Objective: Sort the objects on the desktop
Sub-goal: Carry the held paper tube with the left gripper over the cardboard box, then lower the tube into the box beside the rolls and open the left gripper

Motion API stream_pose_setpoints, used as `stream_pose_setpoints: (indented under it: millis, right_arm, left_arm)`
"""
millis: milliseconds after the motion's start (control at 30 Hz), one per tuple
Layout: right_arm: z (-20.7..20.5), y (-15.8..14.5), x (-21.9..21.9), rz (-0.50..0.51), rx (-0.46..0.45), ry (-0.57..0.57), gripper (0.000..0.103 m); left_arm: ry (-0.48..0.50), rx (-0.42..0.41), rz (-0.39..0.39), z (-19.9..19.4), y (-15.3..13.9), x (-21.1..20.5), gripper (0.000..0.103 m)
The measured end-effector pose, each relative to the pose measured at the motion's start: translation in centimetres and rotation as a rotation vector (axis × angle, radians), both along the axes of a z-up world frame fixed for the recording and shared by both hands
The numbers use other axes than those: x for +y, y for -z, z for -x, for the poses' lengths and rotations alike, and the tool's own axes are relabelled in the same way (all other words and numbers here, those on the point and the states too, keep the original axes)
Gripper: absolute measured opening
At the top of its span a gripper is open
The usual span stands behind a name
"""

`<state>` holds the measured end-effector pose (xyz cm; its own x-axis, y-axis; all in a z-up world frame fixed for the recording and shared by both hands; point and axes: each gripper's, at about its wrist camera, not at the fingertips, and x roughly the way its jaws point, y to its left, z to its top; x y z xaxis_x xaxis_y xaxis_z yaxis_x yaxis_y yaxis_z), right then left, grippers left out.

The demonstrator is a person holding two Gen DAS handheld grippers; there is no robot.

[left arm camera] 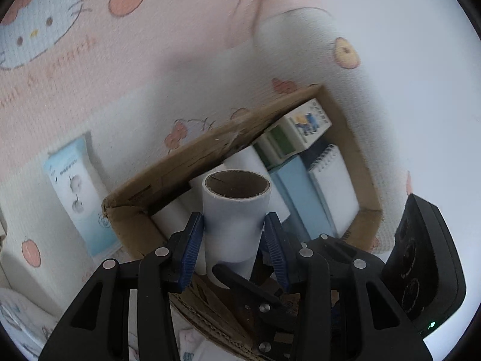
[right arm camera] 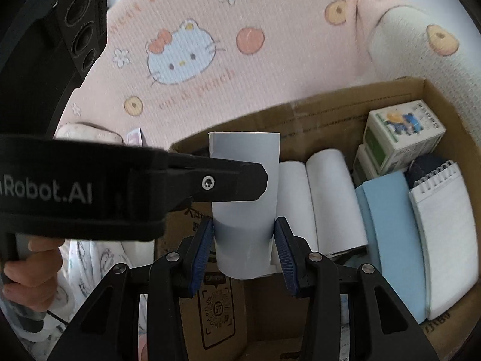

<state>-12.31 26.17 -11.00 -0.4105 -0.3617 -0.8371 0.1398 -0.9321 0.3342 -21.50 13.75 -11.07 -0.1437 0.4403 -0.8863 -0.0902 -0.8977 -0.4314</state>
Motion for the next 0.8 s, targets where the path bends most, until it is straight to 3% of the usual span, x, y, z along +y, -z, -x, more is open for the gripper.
stream_pose_setpoints:
  millis: [333,800]
  right_arm:
    - [1.3,1.9,-1.4,0.002,-0.103,-0.068,0.040]
    - [2.6,3.4,-1.2,0.017,-0.205,-0.089,0.040]
  left_arm:
    - [-0.015,-0.094,0.034,0.7,1.8,-0.8,0.046]
    - [0.027,-0.147,0.060,2.0,2.1,-0.7,0.046]
